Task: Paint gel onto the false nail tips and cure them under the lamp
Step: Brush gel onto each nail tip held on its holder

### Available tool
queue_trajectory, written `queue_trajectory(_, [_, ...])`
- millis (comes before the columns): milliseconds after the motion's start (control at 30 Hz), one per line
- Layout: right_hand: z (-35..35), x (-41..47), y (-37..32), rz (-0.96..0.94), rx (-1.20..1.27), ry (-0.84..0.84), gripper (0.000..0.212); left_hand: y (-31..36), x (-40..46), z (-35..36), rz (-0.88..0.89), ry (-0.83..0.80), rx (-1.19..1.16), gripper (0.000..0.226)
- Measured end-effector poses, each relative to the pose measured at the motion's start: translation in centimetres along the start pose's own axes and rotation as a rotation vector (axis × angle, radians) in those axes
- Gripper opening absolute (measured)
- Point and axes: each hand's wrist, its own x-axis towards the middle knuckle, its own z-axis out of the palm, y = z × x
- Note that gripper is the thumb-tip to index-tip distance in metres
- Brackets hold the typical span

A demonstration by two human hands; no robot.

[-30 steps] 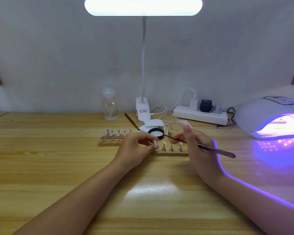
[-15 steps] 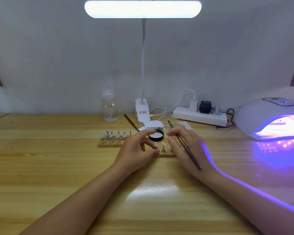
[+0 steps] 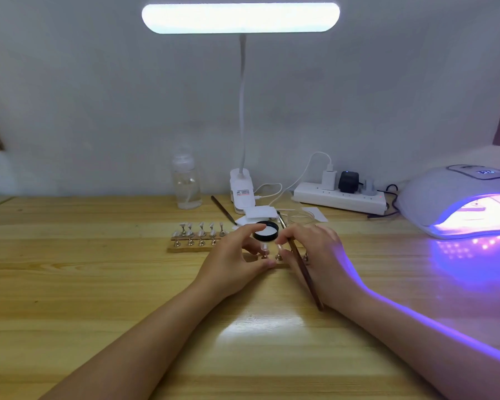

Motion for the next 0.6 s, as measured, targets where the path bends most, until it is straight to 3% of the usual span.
queue_trajectory(133, [0.05,-0.16,-0.12,-0.088,0.014,0.068,0.014,0.30,-0.13,-0.04,0.027,0.008,0.052,0.060])
queue_trajectory(300, [-0.05,-0.44,-0.28,-0.139,0.134,0.178,0.016,0.75,-0.38,-0.13,0.210,0.071,0.073,0.044])
queue_trajectory(433, [-0.29,-0.56,-0.59,-0.125,0.291,0.154,0.027,0.81,-0.32,-0.07,0.284,0.136,0.067,0.021])
queue_trajectory(600, [-0.25,-0.45,-0.77,-0.149,0.355,0.150,0.031,0.82,-0.30,-0.19,0.358,0.208,0.037,0.023])
